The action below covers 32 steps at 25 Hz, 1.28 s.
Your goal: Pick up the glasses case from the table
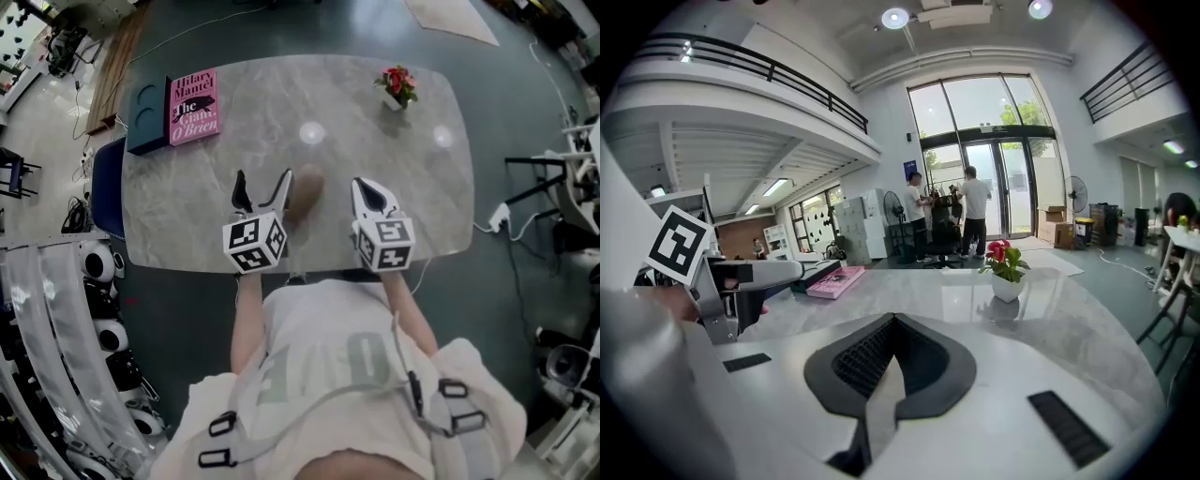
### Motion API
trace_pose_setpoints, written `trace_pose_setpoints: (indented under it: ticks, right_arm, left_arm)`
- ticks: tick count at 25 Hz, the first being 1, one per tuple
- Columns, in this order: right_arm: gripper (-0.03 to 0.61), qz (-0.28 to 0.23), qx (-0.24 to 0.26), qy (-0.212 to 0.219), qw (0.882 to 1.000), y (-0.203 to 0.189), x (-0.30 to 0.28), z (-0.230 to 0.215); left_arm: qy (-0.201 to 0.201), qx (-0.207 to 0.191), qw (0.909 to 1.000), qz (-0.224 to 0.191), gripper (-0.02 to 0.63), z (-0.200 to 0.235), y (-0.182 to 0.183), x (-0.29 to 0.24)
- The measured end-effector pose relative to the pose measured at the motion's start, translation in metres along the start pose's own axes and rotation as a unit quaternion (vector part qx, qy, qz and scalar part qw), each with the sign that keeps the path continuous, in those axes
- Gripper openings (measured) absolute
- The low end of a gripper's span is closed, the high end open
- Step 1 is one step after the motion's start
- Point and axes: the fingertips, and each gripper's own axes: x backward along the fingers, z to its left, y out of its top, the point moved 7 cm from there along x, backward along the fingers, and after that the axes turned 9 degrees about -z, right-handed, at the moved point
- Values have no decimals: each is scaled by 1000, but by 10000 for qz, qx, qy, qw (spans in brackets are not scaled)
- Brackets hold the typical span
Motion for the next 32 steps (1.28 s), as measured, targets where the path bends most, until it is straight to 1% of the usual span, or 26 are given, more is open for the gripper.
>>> trace_pose_setpoints:
  ticks: [2, 3, 8, 13, 15, 17, 19, 22, 24, 27, 28, 31, 32]
  right_arm:
    - [2, 17, -11, -22, 10000, 0, 1, -1]
    - [2, 20, -17, -31, 10000, -1, 1, -2]
    - [2, 20, -50, -42, 10000, -1, 0, -4]
    - [2, 50, -94, -28, 9999, -4, 3, -4]
    - [2, 70, -120, -57, 9999, -7, 5, -4]
    - [2, 86, -167, -106, 9998, -11, 8, -7]
    - [2, 86, -221, -146, 9996, -13, 11, -9]
    - [2, 63, -290, -195, 9994, -16, 17, -14]
    - [2, 39, -350, -278, 9990, -19, 22, -18]
    - [2, 22, -447, -425, 9981, -24, 29, -24]
    - [2, 27, -473, -468, 9978, -25, 31, -25]
    - [2, 49, -526, -561, 9970, -29, 37, -28]
    - [2, 46, -544, -580, 9968, -29, 38, -29]
  left_arm:
    - [-91, -403, 9991, 119, 413, -6, -1, -1]
    - [-178, -532, 9983, 180, 413, -9, -2, -2]
    - [-668, -744, 9943, 357, 412, -25, -4, -10]
    - [-1314, -1101, 9835, 584, 413, -43, -5, -27]
    - [-1431, -1304, 9776, 824, 412, -43, -13, -35]
    - [-1428, -1460, 9720, 1163, 411, -40, -27, -45]
    - [-1402, -1458, 9678, 1499, 411, -39, -39, -55]
    - [-1417, -1336, 9628, 1873, 411, -41, -51, -66]
    - [-1484, -1379, 9555, 2146, 411, -43, -60, -71]
    - [-1560, -1602, 9395, 2594, 411, -45, -75, -75]
    - [-1576, -1620, 9340, 2768, 411, -46, -81, -75]
    - [-1607, -1601, 9227, 3118, 411, -49, -94, -77]
    - [-1592, -1645, 9170, 3267, 411, -49, -98, -76]
